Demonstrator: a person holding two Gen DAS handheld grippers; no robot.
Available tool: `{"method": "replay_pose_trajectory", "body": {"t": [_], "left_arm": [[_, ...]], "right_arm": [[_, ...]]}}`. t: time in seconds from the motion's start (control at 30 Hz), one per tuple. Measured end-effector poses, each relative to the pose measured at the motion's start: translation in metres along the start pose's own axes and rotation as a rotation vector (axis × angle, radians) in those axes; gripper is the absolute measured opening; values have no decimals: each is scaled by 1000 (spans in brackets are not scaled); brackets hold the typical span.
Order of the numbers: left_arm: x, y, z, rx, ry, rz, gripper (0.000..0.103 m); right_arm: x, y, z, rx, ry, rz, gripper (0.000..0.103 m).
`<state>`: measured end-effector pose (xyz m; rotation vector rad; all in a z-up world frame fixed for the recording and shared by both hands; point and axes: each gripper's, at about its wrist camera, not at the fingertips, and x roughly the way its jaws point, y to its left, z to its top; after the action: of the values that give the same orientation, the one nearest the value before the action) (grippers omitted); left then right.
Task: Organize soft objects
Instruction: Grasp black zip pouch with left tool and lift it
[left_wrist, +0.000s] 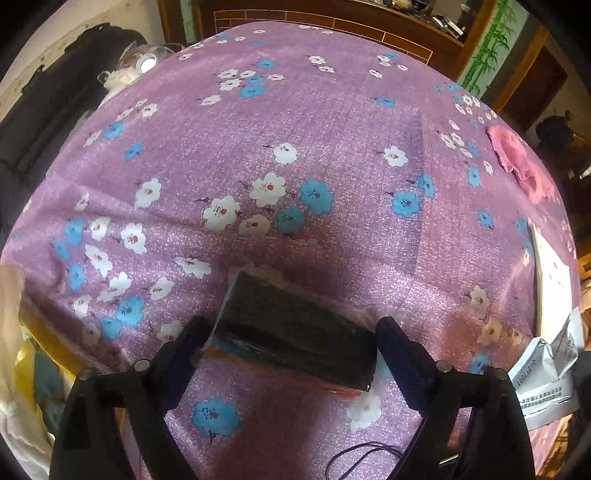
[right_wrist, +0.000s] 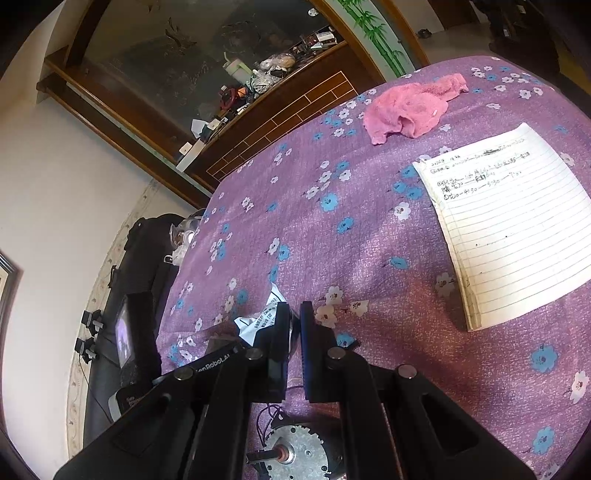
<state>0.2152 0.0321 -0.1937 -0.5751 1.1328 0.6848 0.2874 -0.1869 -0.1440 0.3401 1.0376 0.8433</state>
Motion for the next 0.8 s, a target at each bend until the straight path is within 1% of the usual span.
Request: {"method": "replay_pose_trajectory", "body": {"t": [0.07,0.2,0.27,0.33,0.4,0.6,0.8], "left_arm": [[0,-4,-1,26,-16,20,87],[0,-14,1,50,-20,9,83],[-1,-11,1,45,-3,-16,82],[-6,-9,-1,38,10,-59,82],[-11,-4,-1,42,11,-72,82],[-50,1,-13,45,-37,-158,82],[-108,12,-24,59,-102,-250,82]], "right_arm": [[-1,0,0,1,-1,2,5],[0,0,0,1,1,2,5],[-1,-1,0,2,3,4,5],[-1,-1,0,2,0,2,5],[-2,-1,0,6,-4,5,5],[-2,-3,1,23,-8,30,5],[-11,4,0,-5,-37,82,5]]}}
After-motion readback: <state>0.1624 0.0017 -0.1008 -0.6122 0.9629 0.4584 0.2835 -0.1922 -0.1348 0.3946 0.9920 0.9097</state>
